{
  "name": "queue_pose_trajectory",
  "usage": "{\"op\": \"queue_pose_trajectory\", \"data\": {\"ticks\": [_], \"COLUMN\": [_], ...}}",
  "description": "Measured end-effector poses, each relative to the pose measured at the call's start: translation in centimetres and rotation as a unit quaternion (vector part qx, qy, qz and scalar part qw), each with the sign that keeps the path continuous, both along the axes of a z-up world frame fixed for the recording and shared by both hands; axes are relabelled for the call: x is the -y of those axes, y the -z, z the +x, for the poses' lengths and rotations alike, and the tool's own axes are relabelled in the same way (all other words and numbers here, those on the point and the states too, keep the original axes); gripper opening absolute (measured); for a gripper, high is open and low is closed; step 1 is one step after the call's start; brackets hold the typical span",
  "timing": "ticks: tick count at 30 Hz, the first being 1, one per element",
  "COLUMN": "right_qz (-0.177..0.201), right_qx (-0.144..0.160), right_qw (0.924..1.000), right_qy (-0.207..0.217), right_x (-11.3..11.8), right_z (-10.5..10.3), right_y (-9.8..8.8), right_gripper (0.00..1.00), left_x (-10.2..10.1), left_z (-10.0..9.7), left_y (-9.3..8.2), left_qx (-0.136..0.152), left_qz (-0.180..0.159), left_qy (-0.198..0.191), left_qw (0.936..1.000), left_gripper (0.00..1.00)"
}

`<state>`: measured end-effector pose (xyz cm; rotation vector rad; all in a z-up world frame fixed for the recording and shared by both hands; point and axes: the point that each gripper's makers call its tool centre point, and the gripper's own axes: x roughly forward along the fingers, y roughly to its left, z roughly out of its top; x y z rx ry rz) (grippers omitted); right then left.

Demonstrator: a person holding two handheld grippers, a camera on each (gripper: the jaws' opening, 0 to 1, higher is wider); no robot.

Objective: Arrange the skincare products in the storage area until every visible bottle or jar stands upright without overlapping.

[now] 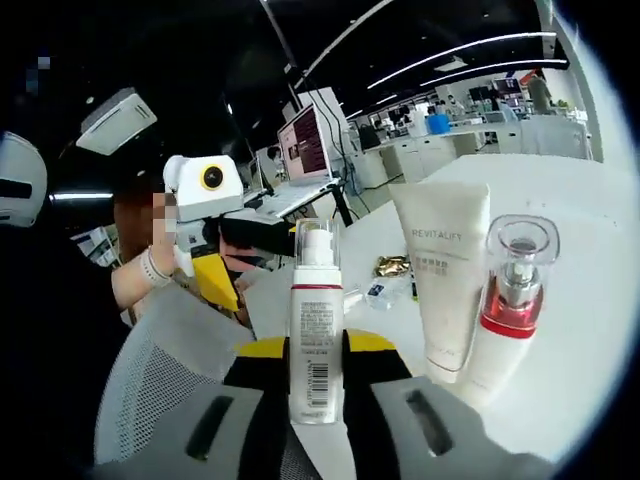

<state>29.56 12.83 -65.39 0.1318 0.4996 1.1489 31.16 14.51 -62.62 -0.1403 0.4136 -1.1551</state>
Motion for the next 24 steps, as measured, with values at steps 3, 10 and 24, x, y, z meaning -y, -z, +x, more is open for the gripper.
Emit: {"op": "queue_pose_trajectory", "data": {"ticks": [3, 10, 24], "right_qz": [0.004, 0.051, 0.106], "right_qx": [-0.002, -0.012, -0.017], "right_qw": [1.0000, 0.9986, 0.9940], "right_qy": [-0.006, -0.008, -0.018], "right_x": [-0.4, -1.5, -2.2], "right_z": [-0.4, -0.7, -0.9], "right_y": [0.0, -1.2, -3.1], "right_gripper": [0.18, 0.18, 0.18], "left_x": [0.5, 1.3, 2.4], "left_z": [-0.1, -0.1, -0.6], "left_y": [-0.3, -2.1, -2.7], "left_qx": [-0.011, -0.026, -0.047], "left_qz": [-0.030, -0.098, -0.135], "left_qy": [0.006, 0.010, 0.029], "left_qw": [0.9995, 0.9948, 0.9894], "left_gripper": [0.44, 0.33, 0.24]}}
